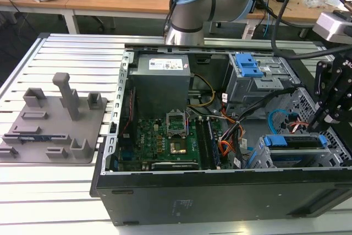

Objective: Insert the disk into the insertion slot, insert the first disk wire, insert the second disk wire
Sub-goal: 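Insert the first disk wire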

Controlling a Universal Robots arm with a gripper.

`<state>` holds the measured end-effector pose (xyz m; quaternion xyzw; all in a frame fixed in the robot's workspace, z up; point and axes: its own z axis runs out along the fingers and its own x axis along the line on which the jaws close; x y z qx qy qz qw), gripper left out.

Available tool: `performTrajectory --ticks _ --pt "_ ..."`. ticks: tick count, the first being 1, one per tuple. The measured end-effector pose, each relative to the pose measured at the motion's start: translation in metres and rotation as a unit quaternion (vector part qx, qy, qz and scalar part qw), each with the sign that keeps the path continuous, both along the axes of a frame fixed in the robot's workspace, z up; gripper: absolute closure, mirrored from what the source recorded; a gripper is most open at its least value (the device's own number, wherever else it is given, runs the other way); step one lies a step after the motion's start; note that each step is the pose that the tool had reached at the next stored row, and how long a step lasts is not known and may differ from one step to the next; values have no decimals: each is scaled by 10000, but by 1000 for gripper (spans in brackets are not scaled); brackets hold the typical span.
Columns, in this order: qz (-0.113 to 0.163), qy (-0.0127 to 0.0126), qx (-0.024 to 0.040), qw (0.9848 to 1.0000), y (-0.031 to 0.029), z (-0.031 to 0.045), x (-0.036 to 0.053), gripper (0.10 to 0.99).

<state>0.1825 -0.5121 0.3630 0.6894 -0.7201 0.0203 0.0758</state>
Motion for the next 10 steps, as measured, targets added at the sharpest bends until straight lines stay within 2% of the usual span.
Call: performTrajectory --ticks 2,4,5,7,8,10 --pt "-1 -9 1 10000 -1 1 -8 922" --pt "0 -56 24 10000 -1 0 -25 922" --pt "0 -75 58 10000 0 -1 -34 922" --pt "-1 -89 146 9999 -2 -1 -41 922" --pt "-1 -91 229 9997 -9 0 -43 922" --pt "-2 -92 244 9997 -11 -1 -44 922"
